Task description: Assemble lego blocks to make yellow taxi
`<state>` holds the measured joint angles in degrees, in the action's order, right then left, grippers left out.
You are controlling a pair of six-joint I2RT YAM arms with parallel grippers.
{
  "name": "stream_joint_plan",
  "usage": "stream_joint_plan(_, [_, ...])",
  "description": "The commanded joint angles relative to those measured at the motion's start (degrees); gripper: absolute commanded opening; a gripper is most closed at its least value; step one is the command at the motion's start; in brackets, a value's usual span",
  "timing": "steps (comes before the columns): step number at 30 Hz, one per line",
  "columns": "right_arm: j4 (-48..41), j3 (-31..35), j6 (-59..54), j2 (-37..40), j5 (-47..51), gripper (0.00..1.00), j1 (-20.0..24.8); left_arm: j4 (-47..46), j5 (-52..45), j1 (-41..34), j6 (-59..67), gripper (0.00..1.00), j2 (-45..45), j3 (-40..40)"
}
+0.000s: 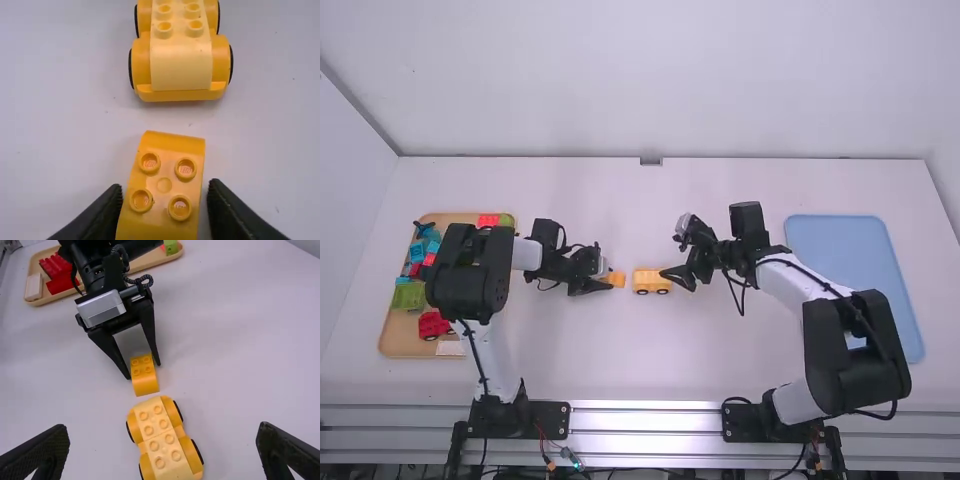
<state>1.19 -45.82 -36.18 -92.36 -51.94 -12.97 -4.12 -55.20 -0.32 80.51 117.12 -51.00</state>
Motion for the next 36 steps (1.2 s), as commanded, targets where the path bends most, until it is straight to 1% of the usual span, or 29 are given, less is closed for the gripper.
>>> stream_joint_plan(1, [-0.1,0.3,-0.1,0.9,-0.7,0.99,-0.1,0.0,-0.7,0.2,-0.2,0.34,0.6,0.4])
stream_joint_plan(3, [0.1,0.3,-0.1,0.9,-0.7,0.99,-0.1,-0.1,-0.7,0.4,-0.1,0.29,0.6,0.5])
stream_joint_plan(8, [0.1,0.3,-0.1,0.9,0.5,0.99,-0.2,-0.1,-0.9,0.5,-0.2,0.26,0.3,0.3])
stream_joint_plan(9, [0.7,0.3,-0.1,0.9,1.2,0.99,-0.2,-1.0,-0.9,0.3,-0.8,0.27,-0.4,0.1])
stream_joint_plan(12, [0.6,0.3,-0.3,0.9,3.8,0.99,-0.2,-3.1,-0.3,-0.1,-4.7,0.24,-2.7,-0.4])
stream_joint_plan(13, [-0.1,0.4,-1.5,0.9,4.4,0.99,-0.1,-4.2,0.4,0.0,-5.7,0.21,-4.3,-0.5])
stream_joint_plan(16, [0.0,1.8,-7.1,0.9,3.5,0.98,-0.1,-6.7,1.2,-0.2,-6.0,0.19,-7.9,-0.2])
stream_joint_plan(19, [3.5,5.0,-10.1,0.9,2.0,0.99,0.0,-7.5,0.1,-0.9,-6.3,0.21,-12.0,0.9])
stream_joint_plan(22, [10.0,9.4,-10.7,0.9,0.3,0.99,0.6,-6.6,-1.4,-1.4,-8.5,0.20,-14.7,1.9])
stream_joint_plan(24, [15.1,12.9,-10.6,0.9,-0.4,0.99,1.1,-4.0,-2.6,-2.0,-11.7,0.19,-15.7,2.6])
stream_joint_plan(26, [16.4,14.1,-10.7,0.9,-1.5,0.99,1.3,-2.7,-2.6,-2.1,-13.1,0.20,-15.9,2.9])
stream_joint_plan(27, [18.1,15.4,-11.6,0.9,-3.6,0.99,1.6,-0.5,-2.4,-2.5,-15.0,0.18,-16.0,3.4])
stream_joint_plan(28, [19.1,16.6,-13.9,0.5,-5.3,0.99,1.8,2.9,-2.6,-3.1,-18.2,0.15,-15.9,4.1])
stream_joint_plan(29, [19.5,16.6,-13.9,0.3,-5.2,0.99,1.8,3.2,-2.8,-3.1,-18.5,0.15,-16.0,4.2])
stream_joint_plan(31, [22.2,15.9,-13.8,-2.9,-5.0,0.99,1.7,6.7,-4.4,-4.4,-19.6,0.14,-16.0,5.4])
stream_joint_plan(33, [23.3,14.4,-13.5,-6.1,-5.4,0.99,1.8,7.9,-4.1,-5.3,-19.6,0.13,-16.0,5.9])
stream_joint_plan(36, [23.7,9.5,-13.6,-14.0,-7.5,0.99,1.8,10.8,-1.4,-7.1,-24.3,0.11,-16.1,6.6])
